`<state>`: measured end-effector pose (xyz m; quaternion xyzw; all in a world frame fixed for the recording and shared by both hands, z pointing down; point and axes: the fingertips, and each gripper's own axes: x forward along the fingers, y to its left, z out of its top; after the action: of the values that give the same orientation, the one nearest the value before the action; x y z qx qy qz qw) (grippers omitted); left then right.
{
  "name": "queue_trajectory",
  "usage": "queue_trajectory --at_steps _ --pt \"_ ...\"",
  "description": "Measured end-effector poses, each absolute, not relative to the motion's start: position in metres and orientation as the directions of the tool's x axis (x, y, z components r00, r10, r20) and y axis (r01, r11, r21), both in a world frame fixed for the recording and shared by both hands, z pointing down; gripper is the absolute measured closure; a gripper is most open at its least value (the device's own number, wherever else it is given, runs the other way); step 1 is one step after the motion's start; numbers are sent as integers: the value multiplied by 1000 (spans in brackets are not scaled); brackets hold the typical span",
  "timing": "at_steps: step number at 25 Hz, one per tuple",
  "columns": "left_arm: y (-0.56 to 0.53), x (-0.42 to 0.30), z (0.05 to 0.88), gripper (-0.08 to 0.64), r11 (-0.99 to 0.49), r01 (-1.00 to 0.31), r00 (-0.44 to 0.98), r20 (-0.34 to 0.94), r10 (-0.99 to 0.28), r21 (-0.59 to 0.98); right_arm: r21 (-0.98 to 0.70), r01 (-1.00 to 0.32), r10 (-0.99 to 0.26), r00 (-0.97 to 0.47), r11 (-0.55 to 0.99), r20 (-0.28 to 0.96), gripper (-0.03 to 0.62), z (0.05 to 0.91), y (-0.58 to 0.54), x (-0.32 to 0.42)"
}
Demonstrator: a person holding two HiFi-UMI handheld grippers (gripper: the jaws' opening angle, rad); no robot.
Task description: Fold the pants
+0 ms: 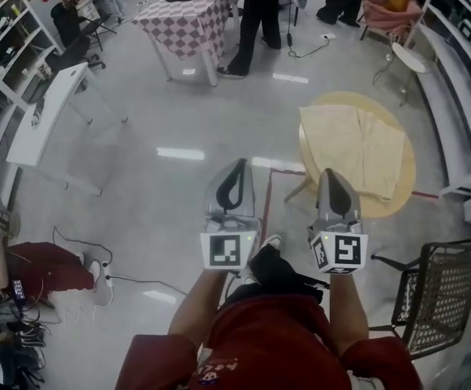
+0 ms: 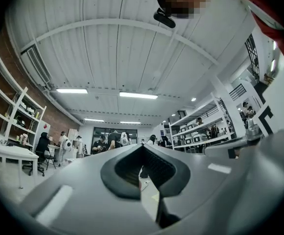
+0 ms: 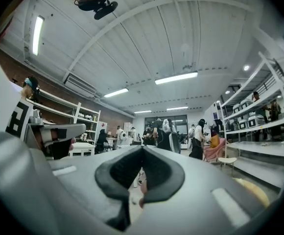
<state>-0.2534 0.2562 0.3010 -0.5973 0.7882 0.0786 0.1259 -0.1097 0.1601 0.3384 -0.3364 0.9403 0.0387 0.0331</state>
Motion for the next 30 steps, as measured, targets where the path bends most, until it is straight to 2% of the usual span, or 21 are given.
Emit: queue_trajectory --at_steps 9,15,30 --pt "159 -276 316 554 142 -989 -126 -275 -953 -39 31 -698 -695 -715 715 -81 592 359 89 -137" --pt "74 -287 317 554 13 -998 1 -247 -969 -55 -18 -779 -778 -625 627 -69 592 361 20 -142" --pt "-83 -227 316 554 -365 -922 385 -234 -893 -124 -30 -950 -950 -309 311 -49 592 363 -78 -63"
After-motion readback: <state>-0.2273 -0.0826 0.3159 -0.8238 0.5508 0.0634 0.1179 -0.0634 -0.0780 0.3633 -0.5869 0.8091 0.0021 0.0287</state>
